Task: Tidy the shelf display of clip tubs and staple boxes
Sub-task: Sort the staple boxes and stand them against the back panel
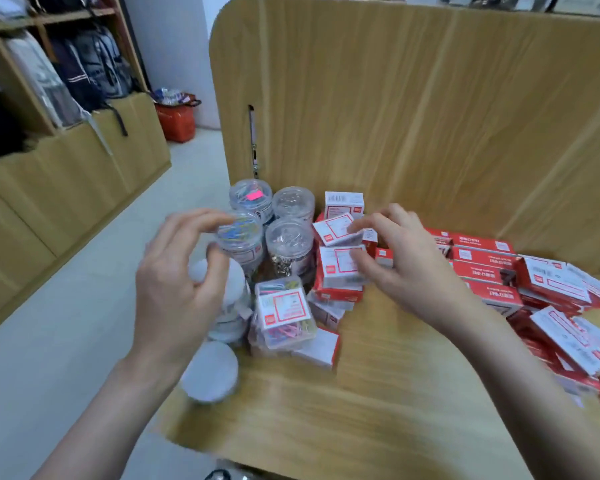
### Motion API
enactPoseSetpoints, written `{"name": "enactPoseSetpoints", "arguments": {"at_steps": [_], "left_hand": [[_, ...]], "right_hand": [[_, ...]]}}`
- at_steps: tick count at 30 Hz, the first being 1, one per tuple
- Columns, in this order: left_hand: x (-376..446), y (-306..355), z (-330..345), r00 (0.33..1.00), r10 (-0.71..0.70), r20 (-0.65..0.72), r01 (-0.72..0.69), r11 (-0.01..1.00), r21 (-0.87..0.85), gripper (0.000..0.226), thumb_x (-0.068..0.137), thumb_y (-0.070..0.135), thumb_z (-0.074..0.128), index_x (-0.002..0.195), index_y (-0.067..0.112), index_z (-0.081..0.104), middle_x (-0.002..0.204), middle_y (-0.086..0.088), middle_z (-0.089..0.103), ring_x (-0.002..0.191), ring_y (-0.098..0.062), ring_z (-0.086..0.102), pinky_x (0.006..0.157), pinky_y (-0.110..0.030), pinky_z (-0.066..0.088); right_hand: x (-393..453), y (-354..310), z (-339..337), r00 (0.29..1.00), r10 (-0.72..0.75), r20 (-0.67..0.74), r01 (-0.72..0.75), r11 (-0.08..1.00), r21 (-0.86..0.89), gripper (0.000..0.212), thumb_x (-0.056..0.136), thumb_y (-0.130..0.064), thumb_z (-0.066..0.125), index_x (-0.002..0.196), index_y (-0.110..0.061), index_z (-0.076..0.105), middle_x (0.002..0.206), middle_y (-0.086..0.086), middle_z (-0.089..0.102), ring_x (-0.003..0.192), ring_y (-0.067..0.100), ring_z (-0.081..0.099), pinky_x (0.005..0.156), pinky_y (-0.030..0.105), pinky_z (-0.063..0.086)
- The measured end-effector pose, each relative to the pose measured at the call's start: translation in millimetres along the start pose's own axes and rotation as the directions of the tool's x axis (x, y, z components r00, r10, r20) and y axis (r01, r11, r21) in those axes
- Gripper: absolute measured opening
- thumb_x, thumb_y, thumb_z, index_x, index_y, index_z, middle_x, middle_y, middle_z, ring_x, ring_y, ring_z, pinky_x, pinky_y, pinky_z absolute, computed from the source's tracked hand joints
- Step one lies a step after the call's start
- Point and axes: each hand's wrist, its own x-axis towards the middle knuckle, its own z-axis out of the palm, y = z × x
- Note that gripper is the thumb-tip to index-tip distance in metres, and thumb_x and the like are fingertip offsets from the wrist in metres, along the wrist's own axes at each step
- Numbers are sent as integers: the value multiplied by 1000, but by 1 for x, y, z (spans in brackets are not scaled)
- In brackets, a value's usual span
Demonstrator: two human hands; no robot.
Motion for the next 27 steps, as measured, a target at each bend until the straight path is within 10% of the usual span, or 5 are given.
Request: {"name": "enactPoseSetpoints", "arguments": {"at_steps": [5,9,14,27], "left_hand": [[24,-93,0,986,-134,94,148,977,-156,33,78,4,44,103,22,56,99,3,58,88,2,53,82,-9,37],[32,-146,23,932,-75,355,185,940,-286,34,80,26,45,114,26,50,109,3,55,95,3,50,82,-13,40],[33,-171,55,795,22,606,260,890,-374,42,87,9,59,126,19,46,123,-2,55,109,-10,52,93,-25,41],[43,-195,97,749,144,647,191,888,-419,61,78,29,66,131,9,44,122,-10,56,109,-26,50,94,-43,43]], "right_hand": [[40,-48,19,997,56,-46,-55,998,28,31,79,-28,53,105,-12,60,97,5,57,93,20,52,83,26,36],[75,-78,42,999,44,33,-45,998,53,31,83,-22,50,108,-8,61,94,1,57,85,-4,49,78,3,33],[94,-93,69,987,96,132,-91,995,-42,33,85,-16,45,111,-5,62,114,9,62,107,22,56,91,20,35],[97,-90,79,980,171,106,-165,984,-62,37,91,-30,38,108,-10,62,119,0,60,115,17,50,98,26,35]]}}
